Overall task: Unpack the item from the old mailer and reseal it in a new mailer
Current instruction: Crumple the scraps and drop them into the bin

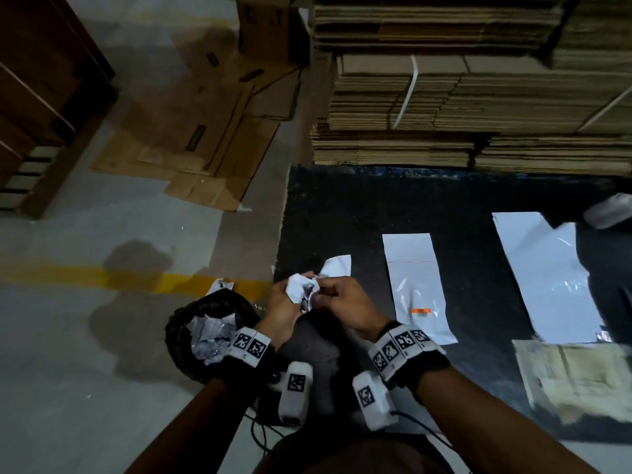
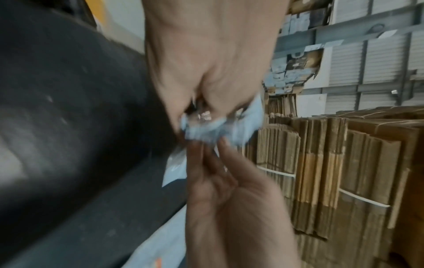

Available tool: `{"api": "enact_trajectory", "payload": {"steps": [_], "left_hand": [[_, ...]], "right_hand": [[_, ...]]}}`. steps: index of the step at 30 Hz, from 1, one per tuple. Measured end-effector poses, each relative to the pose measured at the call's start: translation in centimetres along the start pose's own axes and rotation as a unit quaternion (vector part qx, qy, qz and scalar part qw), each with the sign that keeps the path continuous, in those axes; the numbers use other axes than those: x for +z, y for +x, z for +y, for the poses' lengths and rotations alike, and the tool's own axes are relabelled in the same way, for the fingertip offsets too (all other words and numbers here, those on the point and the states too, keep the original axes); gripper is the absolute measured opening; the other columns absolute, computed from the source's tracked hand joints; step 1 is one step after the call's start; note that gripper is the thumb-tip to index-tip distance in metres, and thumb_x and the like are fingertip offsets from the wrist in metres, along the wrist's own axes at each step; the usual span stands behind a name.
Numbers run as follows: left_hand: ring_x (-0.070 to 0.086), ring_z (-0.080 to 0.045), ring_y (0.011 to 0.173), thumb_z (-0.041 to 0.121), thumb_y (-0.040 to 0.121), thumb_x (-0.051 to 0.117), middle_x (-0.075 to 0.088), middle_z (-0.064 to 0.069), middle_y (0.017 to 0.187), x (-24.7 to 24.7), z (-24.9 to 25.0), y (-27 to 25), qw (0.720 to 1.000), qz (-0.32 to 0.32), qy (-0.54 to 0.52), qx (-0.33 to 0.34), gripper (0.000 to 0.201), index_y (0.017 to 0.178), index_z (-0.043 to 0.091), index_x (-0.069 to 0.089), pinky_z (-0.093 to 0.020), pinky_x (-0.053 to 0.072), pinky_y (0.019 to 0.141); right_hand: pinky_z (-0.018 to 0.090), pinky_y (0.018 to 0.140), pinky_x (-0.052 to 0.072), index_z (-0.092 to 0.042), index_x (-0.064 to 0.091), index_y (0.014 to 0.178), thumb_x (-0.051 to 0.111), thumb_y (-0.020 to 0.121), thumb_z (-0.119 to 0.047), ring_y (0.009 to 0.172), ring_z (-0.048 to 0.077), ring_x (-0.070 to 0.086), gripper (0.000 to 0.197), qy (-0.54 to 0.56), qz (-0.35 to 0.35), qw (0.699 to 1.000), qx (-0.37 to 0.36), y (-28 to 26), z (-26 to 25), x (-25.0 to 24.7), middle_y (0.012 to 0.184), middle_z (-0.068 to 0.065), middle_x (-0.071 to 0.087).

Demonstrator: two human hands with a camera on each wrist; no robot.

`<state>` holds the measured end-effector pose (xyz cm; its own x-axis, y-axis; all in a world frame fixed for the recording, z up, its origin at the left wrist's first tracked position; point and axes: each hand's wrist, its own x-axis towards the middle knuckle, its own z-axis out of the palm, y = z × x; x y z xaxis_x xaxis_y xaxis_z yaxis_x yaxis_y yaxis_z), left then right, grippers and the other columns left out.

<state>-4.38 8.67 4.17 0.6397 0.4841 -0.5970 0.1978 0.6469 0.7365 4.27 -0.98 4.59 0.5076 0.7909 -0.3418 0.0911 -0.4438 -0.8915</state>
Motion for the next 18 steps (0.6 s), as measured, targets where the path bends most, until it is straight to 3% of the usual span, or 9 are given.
{"api": "enact_trajectory", "payload": {"steps": [3, 5, 7, 9, 10, 13, 14, 16, 18], "left_hand": [[0.059, -0.006, 0.045, -0.011, 0.095, 0.031, 0.063, 0.001, 0.050, 0.6, 0.4, 0.2, 0.998, 0.039, 0.040, 0.027, 0.038, 0.072, 0.001, 0.058, -0.016, 0.048, 0.045], [0.057, 0.000, 0.043, -0.013, 0.092, 0.043, 0.061, 0.008, 0.044, 1.3, 0.6, -0.1, 0.988, 0.088, 0.113, 0.061, 0.031, 0.072, 0.002, 0.062, -0.013, 0.047, 0.049], [0.060, -0.005, 0.053, -0.010, 0.090, 0.052, 0.064, 0.007, 0.050, 2.0, 0.8, -0.3, 0.979, 0.096, 0.141, 0.107, 0.029, 0.069, 0.005, 0.066, -0.019, 0.049, 0.057], [0.061, -0.017, 0.064, 0.004, 0.094, 0.055, 0.067, -0.005, 0.066, 2.5, 1.4, -0.8, 0.984, 0.061, 0.120, 0.116, 0.029, 0.069, 0.012, 0.069, -0.029, 0.051, 0.067], [0.061, -0.020, 0.069, 0.008, 0.095, 0.054, 0.067, -0.010, 0.074, 2.7, 1.9, -1.2, 0.990, 0.031, 0.096, 0.101, 0.030, 0.070, 0.013, 0.070, -0.033, 0.050, 0.071], [0.063, -0.022, 0.084, 0.009, 0.085, 0.051, 0.067, -0.015, 0.096, 3.3, 4.0, -2.5, 0.994, -0.086, -0.046, 0.045, 0.021, 0.091, 0.006, 0.071, -0.036, 0.050, 0.083], [0.066, -0.023, 0.088, 0.011, 0.084, 0.049, 0.069, -0.015, 0.101, 3.4, 4.4, -2.6, 0.991, -0.103, -0.085, 0.033, 0.027, 0.100, 0.002, 0.069, -0.036, 0.052, 0.085], [0.067, -0.027, 0.096, 0.003, 0.089, 0.046, 0.068, -0.020, 0.109, 3.5, 4.8, -2.1, 0.990, -0.090, -0.110, 0.021, 0.030, 0.113, -0.005, 0.063, -0.037, 0.056, 0.085], [0.066, -0.028, 0.094, -0.005, 0.092, 0.046, 0.068, -0.021, 0.106, 3.9, 4.8, -1.6, 0.996, -0.047, -0.073, 0.022, 0.026, 0.110, -0.006, 0.064, -0.034, 0.058, 0.081]], "right_hand": [[0.034, 0.080, 0.052, -0.009, 0.075, 0.088, 0.063, 0.081, -0.012, 0.085, 0.021, 0.067, 0.014, -0.063, 0.060, 0.996, -0.027, 0.2, -0.7, -0.4, 0.089, 0.010, 0.073], [0.022, 0.075, 0.047, -0.014, 0.077, 0.091, 0.065, 0.084, -0.016, 0.087, 0.017, 0.066, 0.014, -0.129, 0.124, 0.983, -0.044, 0.1, -0.8, -0.8, 0.093, 0.007, 0.074], [0.022, 0.081, 0.046, -0.019, 0.077, 0.094, 0.066, 0.083, -0.019, 0.095, 0.018, 0.062, 0.015, -0.170, 0.171, 0.968, -0.064, 0.1, -1.0, -1.2, 0.102, 0.007, 0.069], [0.024, 0.087, 0.046, -0.018, 0.076, 0.095, 0.067, 0.082, -0.015, 0.102, 0.020, 0.059, 0.016, -0.164, 0.201, 0.964, -0.057, 0.2, -1.3, -1.9, 0.109, 0.010, 0.066], [0.022, 0.084, 0.046, -0.016, 0.076, 0.095, 0.066, 0.082, -0.012, 0.101, 0.019, 0.062, 0.017, -0.144, 0.205, 0.967, -0.045, 0.3, -1.5, -2.4, 0.108, 0.010, 0.068], [0.002, 0.063, 0.039, -0.016, 0.074, 0.090, 0.069, 0.082, -0.008, 0.074, -0.002, 0.063, 0.012, -0.085, 0.216, 0.973, -0.014, 0.4, -2.6, -4.3, 0.090, -0.001, 0.074], [0.001, 0.060, 0.039, -0.018, 0.072, 0.087, 0.070, 0.080, -0.007, 0.067, -0.007, 0.060, 0.013, -0.068, 0.224, 0.972, -0.019, 0.3, -2.9, -4.7, 0.083, -0.007, 0.072], [0.005, 0.063, 0.042, -0.020, 0.065, 0.091, 0.069, 0.076, -0.001, 0.067, -0.008, 0.058, 0.025, -0.054, 0.230, 0.971, -0.039, 0.1, -3.5, -5.2, 0.079, -0.014, 0.065], [0.015, 0.070, 0.048, -0.018, 0.063, 0.106, 0.069, 0.074, -0.002, 0.071, -0.002, 0.058, 0.036, -0.075, 0.222, 0.971, -0.055, 0.0, -4.1, -5.1, 0.085, -0.010, 0.065]]}}
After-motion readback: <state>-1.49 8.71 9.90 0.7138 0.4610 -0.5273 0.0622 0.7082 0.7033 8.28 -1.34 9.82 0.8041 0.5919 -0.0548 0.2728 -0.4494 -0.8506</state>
